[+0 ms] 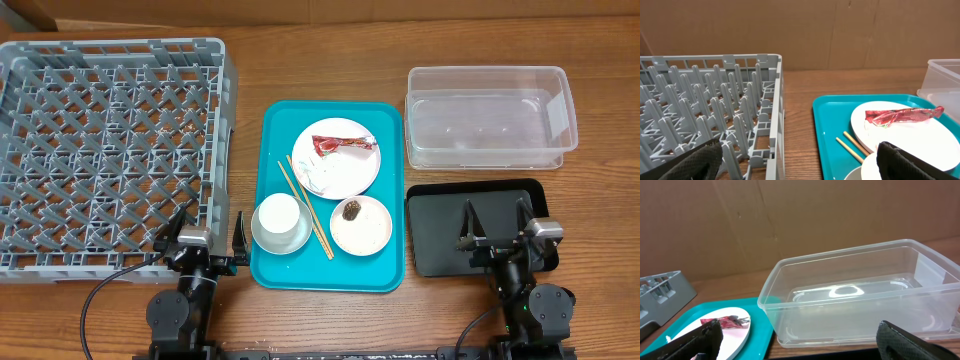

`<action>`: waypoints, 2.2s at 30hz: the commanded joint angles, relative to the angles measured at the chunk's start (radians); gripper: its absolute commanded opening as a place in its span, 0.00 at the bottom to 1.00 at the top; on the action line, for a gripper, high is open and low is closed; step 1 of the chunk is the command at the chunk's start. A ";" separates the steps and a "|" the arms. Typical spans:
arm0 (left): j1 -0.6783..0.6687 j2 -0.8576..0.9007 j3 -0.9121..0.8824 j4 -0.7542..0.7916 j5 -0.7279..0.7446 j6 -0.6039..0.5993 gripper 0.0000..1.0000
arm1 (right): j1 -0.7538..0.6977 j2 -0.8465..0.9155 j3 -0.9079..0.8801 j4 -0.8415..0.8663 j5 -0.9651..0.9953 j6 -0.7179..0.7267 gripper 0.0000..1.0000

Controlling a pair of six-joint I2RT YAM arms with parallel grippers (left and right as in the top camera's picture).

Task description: Sort waste into correct bins and load items into the dishwasher

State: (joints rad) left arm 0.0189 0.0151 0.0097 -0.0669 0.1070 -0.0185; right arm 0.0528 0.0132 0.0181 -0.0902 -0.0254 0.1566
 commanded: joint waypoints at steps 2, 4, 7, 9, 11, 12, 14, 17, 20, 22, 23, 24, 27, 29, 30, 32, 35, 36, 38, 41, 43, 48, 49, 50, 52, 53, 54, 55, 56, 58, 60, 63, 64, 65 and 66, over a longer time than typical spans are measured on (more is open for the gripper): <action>-0.008 -0.011 -0.005 -0.002 -0.006 0.023 1.00 | -0.003 -0.006 -0.010 0.006 0.006 0.000 1.00; -0.008 -0.011 -0.005 -0.002 -0.006 0.023 1.00 | -0.003 -0.006 -0.010 0.006 0.006 0.000 1.00; -0.008 -0.011 -0.005 -0.002 -0.006 0.022 1.00 | -0.003 -0.006 -0.010 0.006 0.006 0.000 1.00; -0.008 -0.011 -0.005 -0.002 -0.006 0.022 1.00 | -0.003 -0.006 -0.010 0.006 0.006 0.000 1.00; -0.008 -0.011 -0.005 -0.002 -0.006 0.022 1.00 | -0.003 -0.006 -0.010 0.006 0.006 0.000 1.00; -0.008 -0.011 -0.005 -0.002 -0.006 0.022 1.00 | -0.003 -0.006 -0.010 0.006 0.006 0.000 1.00; -0.008 -0.011 -0.005 -0.002 -0.006 0.023 1.00 | -0.003 -0.006 -0.010 0.006 0.006 0.000 1.00; -0.008 -0.011 -0.005 -0.002 -0.006 0.022 1.00 | -0.003 -0.006 -0.010 0.006 0.006 0.000 1.00; -0.008 -0.011 -0.005 -0.002 -0.006 0.023 1.00 | -0.003 -0.006 -0.010 0.006 0.006 0.000 1.00; -0.008 -0.011 -0.005 -0.002 -0.006 0.022 1.00 | -0.003 -0.006 -0.010 0.006 0.006 0.000 1.00; -0.008 -0.011 -0.005 -0.002 -0.006 0.022 1.00 | -0.003 -0.006 -0.010 0.006 0.006 0.000 1.00; -0.008 -0.011 -0.005 -0.002 -0.006 0.022 1.00 | -0.003 -0.006 -0.010 0.006 0.006 0.000 1.00; -0.008 -0.011 -0.005 -0.002 -0.006 0.022 0.99 | -0.003 -0.006 -0.010 0.006 0.006 0.000 1.00; -0.008 -0.011 -0.005 -0.002 -0.006 0.023 1.00 | -0.003 -0.006 -0.010 0.006 0.006 0.000 1.00; -0.008 -0.011 -0.005 -0.002 -0.006 0.022 1.00 | -0.003 -0.006 -0.010 0.006 0.006 0.000 1.00; -0.008 -0.011 -0.005 -0.002 -0.006 0.023 1.00 | -0.003 -0.006 -0.010 0.006 0.006 0.000 1.00; -0.008 -0.011 -0.005 -0.002 -0.006 0.023 1.00 | -0.003 -0.006 -0.010 0.006 0.006 0.000 1.00; -0.008 -0.011 -0.005 -0.002 -0.006 0.022 1.00 | -0.003 -0.006 -0.010 0.006 0.005 0.000 1.00; -0.008 -0.011 -0.005 -0.002 -0.006 0.022 1.00 | -0.003 -0.006 -0.010 0.006 0.006 0.000 1.00; -0.008 -0.011 -0.005 -0.002 -0.006 0.022 1.00 | -0.003 -0.006 -0.010 0.006 0.006 0.000 1.00; -0.008 -0.011 -0.005 -0.002 -0.006 0.022 1.00 | -0.003 -0.006 -0.010 0.006 0.006 0.000 1.00; -0.008 -0.010 -0.005 -0.002 -0.006 0.023 1.00 | -0.003 -0.006 -0.010 0.006 0.006 0.000 1.00; -0.008 -0.010 -0.005 -0.002 -0.006 0.023 1.00 | -0.003 -0.006 -0.010 0.006 0.006 0.000 1.00; -0.008 -0.010 -0.005 -0.002 -0.006 0.022 1.00 | -0.003 -0.006 -0.010 0.006 0.006 0.000 1.00; -0.008 -0.010 -0.005 -0.002 -0.006 0.022 1.00 | -0.003 -0.006 -0.010 0.006 0.005 0.000 1.00; -0.008 -0.010 -0.005 -0.002 -0.006 0.023 1.00 | -0.003 -0.006 -0.010 0.006 0.005 0.000 1.00; -0.008 -0.010 -0.005 -0.002 -0.006 0.022 1.00 | -0.003 -0.006 -0.010 0.006 0.005 0.000 1.00; -0.008 -0.010 -0.005 -0.002 -0.006 0.022 1.00 | -0.003 -0.006 -0.010 0.006 0.005 0.000 1.00; -0.008 -0.010 -0.005 -0.002 -0.006 0.022 1.00 | -0.003 -0.006 -0.010 0.006 0.005 0.000 1.00; -0.008 -0.010 -0.005 -0.002 -0.008 0.023 1.00 | -0.003 -0.006 -0.010 0.007 -0.005 0.001 1.00; -0.007 -0.010 -0.005 0.002 -0.041 0.023 1.00 | -0.003 -0.006 -0.010 0.029 -0.011 0.013 1.00; -0.006 -0.010 -0.005 0.016 -0.062 0.009 1.00 | -0.003 -0.006 -0.010 0.042 -0.061 0.064 1.00; -0.006 -0.010 -0.005 0.005 -0.061 -0.034 1.00 | -0.003 -0.006 -0.007 0.040 -0.080 0.092 1.00; -0.006 -0.010 -0.005 0.002 -0.056 -0.072 1.00 | -0.003 -0.006 -0.003 0.035 -0.082 0.104 1.00; -0.006 -0.010 -0.003 -0.007 -0.042 -0.114 1.00 | -0.003 -0.006 0.010 0.027 -0.082 0.109 1.00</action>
State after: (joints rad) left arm 0.0189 0.0151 0.0090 -0.0620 0.0734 -0.0319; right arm 0.0528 0.0128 0.0181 -0.0601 -0.0704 0.2054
